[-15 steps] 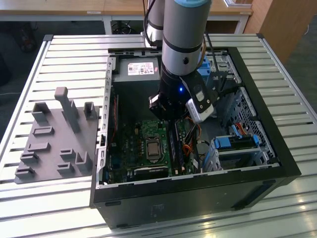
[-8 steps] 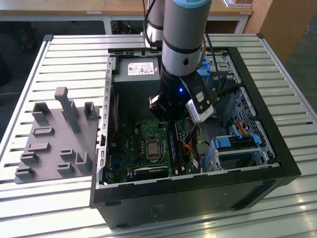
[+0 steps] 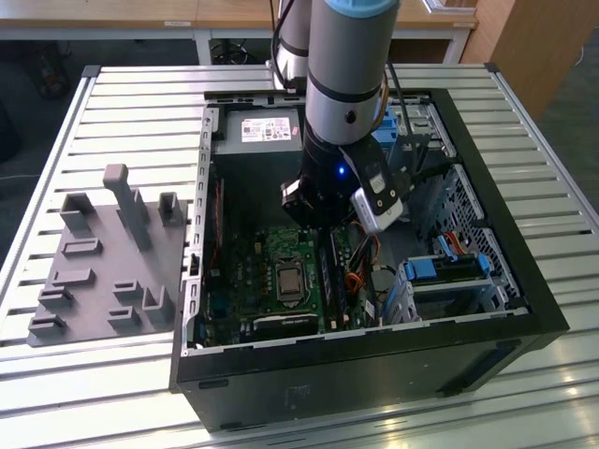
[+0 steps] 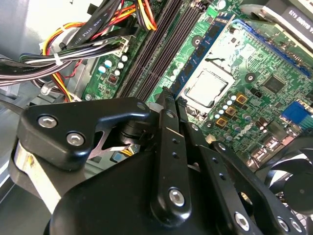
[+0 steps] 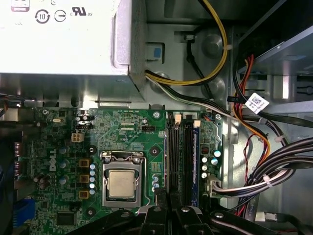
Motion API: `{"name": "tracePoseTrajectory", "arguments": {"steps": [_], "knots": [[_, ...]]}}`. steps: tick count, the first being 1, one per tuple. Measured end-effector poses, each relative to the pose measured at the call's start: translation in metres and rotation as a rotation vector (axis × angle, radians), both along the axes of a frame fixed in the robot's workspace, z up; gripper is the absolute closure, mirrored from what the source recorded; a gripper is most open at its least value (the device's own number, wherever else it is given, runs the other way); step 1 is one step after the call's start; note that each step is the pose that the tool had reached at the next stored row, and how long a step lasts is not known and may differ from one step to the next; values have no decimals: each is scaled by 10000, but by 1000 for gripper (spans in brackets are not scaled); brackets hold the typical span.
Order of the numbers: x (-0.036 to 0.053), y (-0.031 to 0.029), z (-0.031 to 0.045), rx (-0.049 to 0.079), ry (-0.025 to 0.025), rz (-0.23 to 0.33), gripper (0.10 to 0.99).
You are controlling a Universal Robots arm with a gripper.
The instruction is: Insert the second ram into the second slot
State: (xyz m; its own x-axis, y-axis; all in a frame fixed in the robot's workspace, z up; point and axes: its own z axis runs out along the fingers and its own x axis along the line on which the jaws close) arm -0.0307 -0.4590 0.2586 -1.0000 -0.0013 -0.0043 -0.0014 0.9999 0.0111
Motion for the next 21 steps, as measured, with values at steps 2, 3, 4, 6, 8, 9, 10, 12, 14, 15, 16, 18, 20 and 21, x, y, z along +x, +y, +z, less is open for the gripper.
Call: {"name": "tracePoseTrajectory", "arguments": {"steps": [2, 3, 4, 6, 8, 9, 10, 12, 14, 15, 16, 18, 20, 21], "knots": [[0, 0, -8, 2, 0, -1, 949], [0, 1, -13, 1, 0, -4, 949], [0, 0, -20, 0, 1, -9, 949], [0, 0, -33, 0, 1, -15, 949], [0, 0, -44, 0, 1, -17, 949], [0, 0, -49, 0, 1, -17, 949], [0, 0, -56, 1, 1, -17, 949], [6, 0, -71, 0, 6, -22, 949], [20, 0, -86, 0, 9, -44, 949], [27, 0, -93, 0, 10, -62, 949], [33, 0, -101, 1, 12, -78, 949], [43, 0, -117, 1, 14, -118, 949], [53, 0, -127, 0, 18, -164, 949], [57, 0, -133, 0, 19, -180, 949]]}}
